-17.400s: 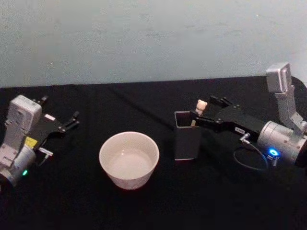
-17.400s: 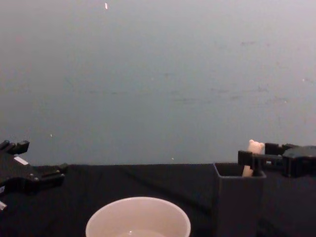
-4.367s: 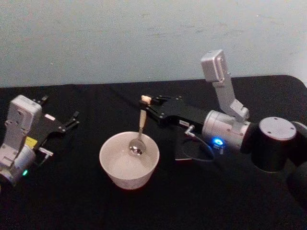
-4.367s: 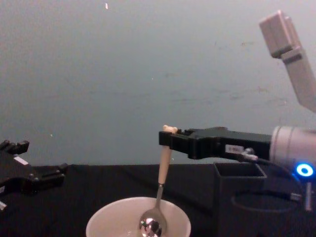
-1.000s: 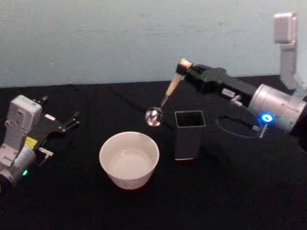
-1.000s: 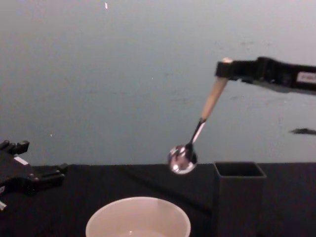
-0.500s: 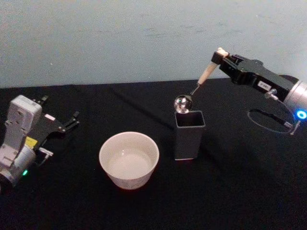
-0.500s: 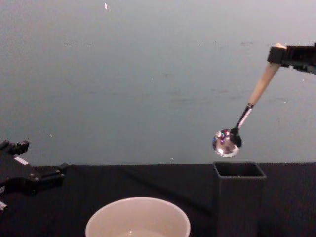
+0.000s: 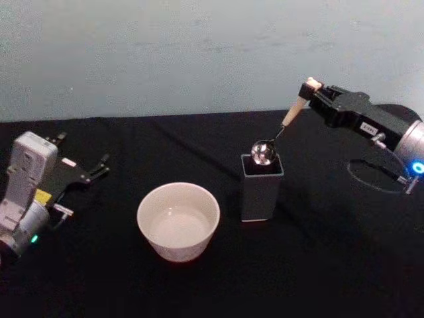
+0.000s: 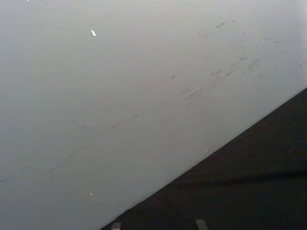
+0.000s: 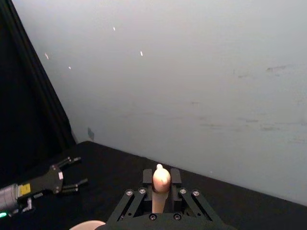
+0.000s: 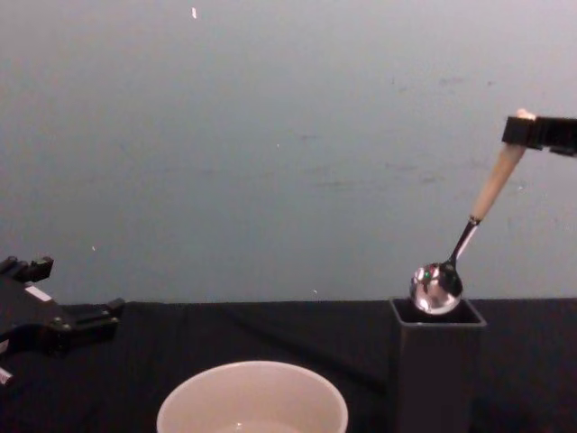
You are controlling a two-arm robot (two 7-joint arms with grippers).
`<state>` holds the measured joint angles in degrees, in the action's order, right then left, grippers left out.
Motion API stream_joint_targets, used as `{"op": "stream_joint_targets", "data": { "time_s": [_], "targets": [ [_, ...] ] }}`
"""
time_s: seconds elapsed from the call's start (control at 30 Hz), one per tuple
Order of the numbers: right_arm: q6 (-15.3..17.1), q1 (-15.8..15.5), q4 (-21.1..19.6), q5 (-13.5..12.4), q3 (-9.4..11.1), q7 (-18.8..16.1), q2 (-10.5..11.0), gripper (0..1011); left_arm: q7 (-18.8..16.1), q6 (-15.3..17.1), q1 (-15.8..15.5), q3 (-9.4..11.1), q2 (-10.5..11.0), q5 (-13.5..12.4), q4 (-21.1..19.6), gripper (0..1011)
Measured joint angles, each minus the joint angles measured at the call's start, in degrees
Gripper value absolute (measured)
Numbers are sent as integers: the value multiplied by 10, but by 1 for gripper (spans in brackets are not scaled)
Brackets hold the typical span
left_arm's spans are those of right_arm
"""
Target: Pick up the stirring spoon with one hand, stir inside the cup, then place it back in its original position.
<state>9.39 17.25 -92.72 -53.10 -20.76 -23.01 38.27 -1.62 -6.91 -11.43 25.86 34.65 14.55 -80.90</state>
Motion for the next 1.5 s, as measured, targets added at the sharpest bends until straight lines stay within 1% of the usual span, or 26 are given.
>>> {"op": "stream_joint_targets", "data": {
  "time_s": [0.27,0.6,0.9,1.5],
  "targets": [
    [-1,0,8,19,-13,-1,-4,214,0,0,0,0,0,0,0,1001],
    [10,-5,13,31,-22,-4,-7,214,0,0,0,0,0,0,0,1001],
    [18,-5,26,48,-34,-8,-11,214,0,0,0,0,0,0,0,1001],
    [35,0,55,78,-51,-4,-29,214,0,0,0,0,0,0,0,1001]
  ]
}}
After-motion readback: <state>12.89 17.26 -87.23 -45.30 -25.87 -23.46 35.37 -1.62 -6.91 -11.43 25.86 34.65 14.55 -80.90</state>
